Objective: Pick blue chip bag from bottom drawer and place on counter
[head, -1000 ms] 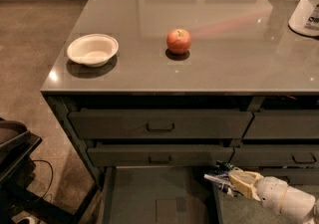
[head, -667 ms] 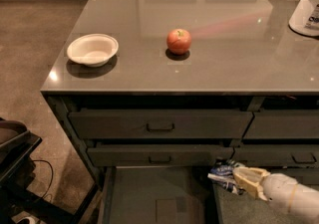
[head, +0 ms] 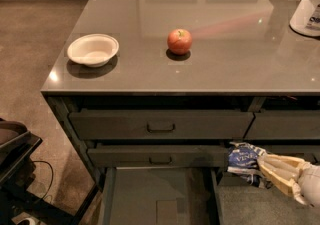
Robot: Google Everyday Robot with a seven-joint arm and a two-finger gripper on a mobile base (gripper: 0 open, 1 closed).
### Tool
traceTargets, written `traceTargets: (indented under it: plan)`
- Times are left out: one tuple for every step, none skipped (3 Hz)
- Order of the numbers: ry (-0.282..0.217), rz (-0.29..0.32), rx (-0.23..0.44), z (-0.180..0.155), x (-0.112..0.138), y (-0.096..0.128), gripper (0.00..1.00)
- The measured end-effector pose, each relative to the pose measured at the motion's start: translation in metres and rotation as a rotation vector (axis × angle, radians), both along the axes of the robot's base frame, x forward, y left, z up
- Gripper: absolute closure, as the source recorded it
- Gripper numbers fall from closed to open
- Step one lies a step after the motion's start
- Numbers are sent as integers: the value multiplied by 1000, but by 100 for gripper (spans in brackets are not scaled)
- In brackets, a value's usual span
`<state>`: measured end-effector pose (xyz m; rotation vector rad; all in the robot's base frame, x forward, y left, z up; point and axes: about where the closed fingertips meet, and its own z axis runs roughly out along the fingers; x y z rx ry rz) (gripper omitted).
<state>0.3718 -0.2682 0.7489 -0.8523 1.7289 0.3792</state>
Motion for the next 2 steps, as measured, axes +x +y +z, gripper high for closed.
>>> traceTargets:
  plan:
    - [0, 0, 0, 0, 0, 0, 100]
    - [-36, 44, -73, 32, -1, 10, 100]
